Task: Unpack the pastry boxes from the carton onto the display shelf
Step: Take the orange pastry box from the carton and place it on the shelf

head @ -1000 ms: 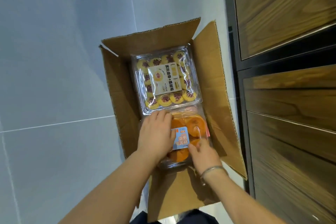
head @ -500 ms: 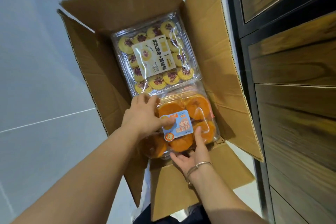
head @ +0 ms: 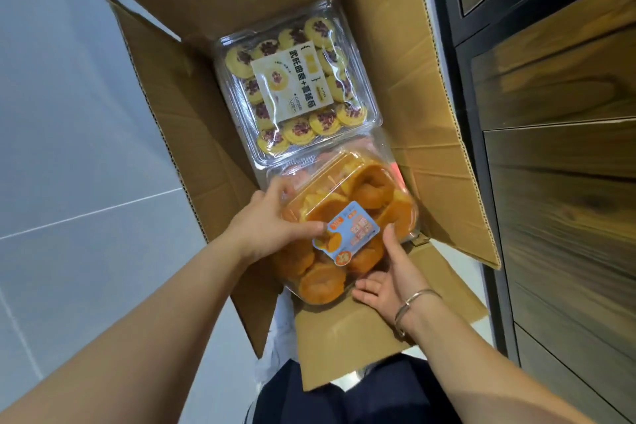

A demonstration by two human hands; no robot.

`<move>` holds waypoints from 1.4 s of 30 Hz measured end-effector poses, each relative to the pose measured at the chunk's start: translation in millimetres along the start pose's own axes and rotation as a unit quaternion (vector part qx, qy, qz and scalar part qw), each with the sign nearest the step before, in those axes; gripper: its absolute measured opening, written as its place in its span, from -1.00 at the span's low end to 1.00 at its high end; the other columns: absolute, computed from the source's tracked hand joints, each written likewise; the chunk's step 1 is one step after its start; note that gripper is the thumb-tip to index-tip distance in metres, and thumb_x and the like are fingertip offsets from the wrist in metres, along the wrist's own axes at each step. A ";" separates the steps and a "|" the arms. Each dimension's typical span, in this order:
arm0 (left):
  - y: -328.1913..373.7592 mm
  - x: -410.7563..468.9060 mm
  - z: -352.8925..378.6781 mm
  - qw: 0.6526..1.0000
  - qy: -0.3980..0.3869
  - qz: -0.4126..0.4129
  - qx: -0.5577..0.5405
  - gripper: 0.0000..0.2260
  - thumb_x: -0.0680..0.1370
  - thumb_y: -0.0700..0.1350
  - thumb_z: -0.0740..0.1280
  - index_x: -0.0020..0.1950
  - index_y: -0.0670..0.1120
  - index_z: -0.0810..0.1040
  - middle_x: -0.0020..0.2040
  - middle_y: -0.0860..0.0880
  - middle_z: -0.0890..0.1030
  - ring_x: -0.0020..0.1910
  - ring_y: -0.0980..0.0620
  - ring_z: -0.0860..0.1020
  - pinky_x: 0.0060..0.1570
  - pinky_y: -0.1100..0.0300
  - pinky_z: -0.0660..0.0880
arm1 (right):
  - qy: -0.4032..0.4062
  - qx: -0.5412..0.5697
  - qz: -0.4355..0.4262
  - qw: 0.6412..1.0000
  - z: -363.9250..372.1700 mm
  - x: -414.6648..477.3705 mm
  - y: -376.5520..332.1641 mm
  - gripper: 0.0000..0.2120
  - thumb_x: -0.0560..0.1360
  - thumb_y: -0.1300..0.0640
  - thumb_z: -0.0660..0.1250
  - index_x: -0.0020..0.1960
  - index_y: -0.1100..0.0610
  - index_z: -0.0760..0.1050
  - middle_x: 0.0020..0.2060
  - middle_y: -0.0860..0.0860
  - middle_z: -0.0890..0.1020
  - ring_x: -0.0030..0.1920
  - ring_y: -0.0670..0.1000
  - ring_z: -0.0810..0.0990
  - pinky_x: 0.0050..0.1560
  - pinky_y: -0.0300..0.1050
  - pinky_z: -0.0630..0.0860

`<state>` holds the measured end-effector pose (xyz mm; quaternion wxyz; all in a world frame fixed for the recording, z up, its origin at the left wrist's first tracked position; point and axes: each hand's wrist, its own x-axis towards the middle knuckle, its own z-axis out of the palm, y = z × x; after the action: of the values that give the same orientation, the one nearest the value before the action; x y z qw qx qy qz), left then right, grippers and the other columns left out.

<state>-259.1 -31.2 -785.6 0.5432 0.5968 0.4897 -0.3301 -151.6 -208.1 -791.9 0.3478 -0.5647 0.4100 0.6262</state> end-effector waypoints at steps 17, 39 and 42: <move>57.7 -170.9 -24.0 0.938 -0.012 -0.030 -0.346 -0.55 0.39 0.04 0.47 0.19 -0.06 0.43 0.00 -0.04 0.64 -0.19 0.08 0.64 -0.45 0.37 0.51 | -0.032 -0.041 -0.161 0.986 5.2 -174.4 -30.6 -0.37 0.36 0.05 0.44 0.36 0.07 0.28 0.13 0.12 0.60 0.11 0.19 0.60 0.13 0.22 0.53; 167.8 -520.2 -9.2 0.956 -0.137 0.155 -0.206 -0.04 0.22 0.09 0.54 0.50 0.16 0.08 0.20 -0.04 0.57 0.11 -0.14 0.61 0.14 -0.19 0.52 | -0.004 0.060 -0.379 0.923 -84.5 -552.9 163.6 -0.19 0.24 -0.05 0.48 0.35 -0.07 0.12 0.20 0.02 0.49 0.06 0.10 0.58 -0.03 0.06 0.60; 191.6 -558.9 20.1 0.955 -0.161 0.205 -0.138 -0.06 0.24 0.04 0.48 0.51 0.16 0.04 0.29 -0.05 0.50 0.08 -0.08 0.59 0.20 -0.14 0.48 | 0.011 0.126 -0.407 0.905 -115.5 -584.1 201.5 -0.28 0.27 -0.02 0.52 0.27 -0.07 0.17 0.18 0.03 0.50 0.12 0.14 0.57 0.09 0.16 0.56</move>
<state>-244.7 -163.6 -209.6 0.7481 0.5423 0.3033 -0.2327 -213.6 -381.6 -191.0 0.6361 -0.6408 0.2241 0.3666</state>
